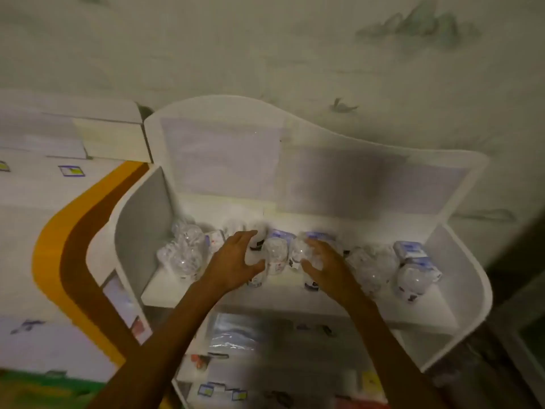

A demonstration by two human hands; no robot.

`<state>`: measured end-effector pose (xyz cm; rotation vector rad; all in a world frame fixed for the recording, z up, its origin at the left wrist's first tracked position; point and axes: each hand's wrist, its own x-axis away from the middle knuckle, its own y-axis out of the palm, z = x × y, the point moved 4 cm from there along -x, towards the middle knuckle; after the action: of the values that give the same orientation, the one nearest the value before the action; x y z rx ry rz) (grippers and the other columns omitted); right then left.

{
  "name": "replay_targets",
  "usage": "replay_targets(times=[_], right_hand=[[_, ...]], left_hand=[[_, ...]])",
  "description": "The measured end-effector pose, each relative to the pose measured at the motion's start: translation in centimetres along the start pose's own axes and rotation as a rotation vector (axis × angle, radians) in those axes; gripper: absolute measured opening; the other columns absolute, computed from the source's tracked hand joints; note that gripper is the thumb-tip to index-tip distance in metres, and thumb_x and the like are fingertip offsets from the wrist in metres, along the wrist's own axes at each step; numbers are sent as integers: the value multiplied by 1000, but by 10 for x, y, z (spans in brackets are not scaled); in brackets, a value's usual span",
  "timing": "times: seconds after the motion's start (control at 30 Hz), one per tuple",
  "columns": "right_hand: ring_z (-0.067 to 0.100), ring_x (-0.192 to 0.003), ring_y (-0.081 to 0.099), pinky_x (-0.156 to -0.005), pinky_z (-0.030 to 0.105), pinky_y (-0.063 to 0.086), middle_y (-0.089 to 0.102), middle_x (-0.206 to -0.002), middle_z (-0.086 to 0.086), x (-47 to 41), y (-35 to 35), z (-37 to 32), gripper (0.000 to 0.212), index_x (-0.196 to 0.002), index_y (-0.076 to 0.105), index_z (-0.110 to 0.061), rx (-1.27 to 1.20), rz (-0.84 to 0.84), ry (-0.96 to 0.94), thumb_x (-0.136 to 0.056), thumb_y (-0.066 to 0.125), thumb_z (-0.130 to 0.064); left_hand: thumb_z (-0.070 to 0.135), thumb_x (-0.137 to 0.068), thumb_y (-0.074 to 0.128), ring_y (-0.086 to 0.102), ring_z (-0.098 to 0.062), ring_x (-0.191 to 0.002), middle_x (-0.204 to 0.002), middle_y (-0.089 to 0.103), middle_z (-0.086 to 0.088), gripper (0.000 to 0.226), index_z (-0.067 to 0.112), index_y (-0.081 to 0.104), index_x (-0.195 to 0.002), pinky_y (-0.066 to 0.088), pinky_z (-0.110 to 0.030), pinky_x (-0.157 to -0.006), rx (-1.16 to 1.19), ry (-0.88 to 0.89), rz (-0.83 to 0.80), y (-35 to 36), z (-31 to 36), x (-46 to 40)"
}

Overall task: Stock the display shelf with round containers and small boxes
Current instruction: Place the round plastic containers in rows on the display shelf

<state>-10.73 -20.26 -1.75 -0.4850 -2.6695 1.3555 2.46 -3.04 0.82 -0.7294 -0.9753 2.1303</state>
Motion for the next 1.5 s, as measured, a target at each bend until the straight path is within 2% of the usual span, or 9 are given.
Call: replay_targets(times=[0.07,0.17,0.23,0.43,0.63,0.9,1.0,1.17,1.5], right_hand=[[-3,-112,45,-97,9,33,49,-124,-20,-19,27,2,44,-135,46,-16,-86,-136,-313,-94,57,-28],[12,-110,52,-95,19,39,58,-123,0,-43,34,11,48,-129,53,-12,216,241,-1,-86,62,-32],[23,-113,55,-97,37,47,61,-124,9,-52,34,-7,50,-127,55,-9,188,305,-109,-85,57,-36],[31,-115,57,-102,43,39,61,-124,13,-84,62,3,67,-129,49,-11,403,189,-105,-73,60,-46],[26,-111,56,-105,41,31,63,-118,9,-89,63,16,68,-127,55,-11,374,286,-122,-71,62,-49],[15,-113,52,-98,35,46,55,-125,-3,-84,28,17,70,-129,46,-34,-148,285,1,-68,64,-62],[9,-110,51,-89,16,45,51,-124,-4,-72,3,18,72,-130,47,-30,-270,371,18,-67,75,-49],[5,-106,61,-76,18,54,57,-122,-10,-49,-19,20,65,-128,47,-28,-667,367,24,-74,78,-9],[15,-100,65,-70,26,56,62,-119,1,-16,15,9,50,-119,54,-24,-920,133,71,-76,75,-8]], left_hand=[[41,-77,72,42,-23,-127,-143,43,-3,75,21,37,-141,36,-33,-101,23,-48,4,12,-16,-8],[40,-69,76,51,-23,-118,-134,53,-5,77,18,45,-136,36,-28,-98,-43,16,41,32,-30,-14],[40,-67,74,58,-23,-110,-123,61,-7,71,14,52,-130,35,-27,-98,-109,105,92,42,-37,-21],[44,-57,71,57,-23,-109,-118,63,-6,77,10,55,-125,23,-38,-109,-252,203,44,63,-60,-26],[43,-56,76,61,-22,-101,-110,67,-4,74,10,59,-121,22,-37,-109,-257,192,22,68,-70,-30],[39,-62,84,48,-10,-110,-125,56,2,82,22,47,-133,35,-20,-92,104,40,147,40,-50,-29],[36,-62,85,43,2,-111,-126,52,9,83,25,45,-134,30,-7,-91,230,-8,179,31,-38,-29],[16,-70,82,53,0,-111,-127,51,10,74,28,46,-133,52,-18,-82,598,-105,229,22,-11,-15],[19,-71,79,62,-11,-97,-113,59,20,60,31,51,-123,54,-22,-65,670,-307,329,8,-1,62]])
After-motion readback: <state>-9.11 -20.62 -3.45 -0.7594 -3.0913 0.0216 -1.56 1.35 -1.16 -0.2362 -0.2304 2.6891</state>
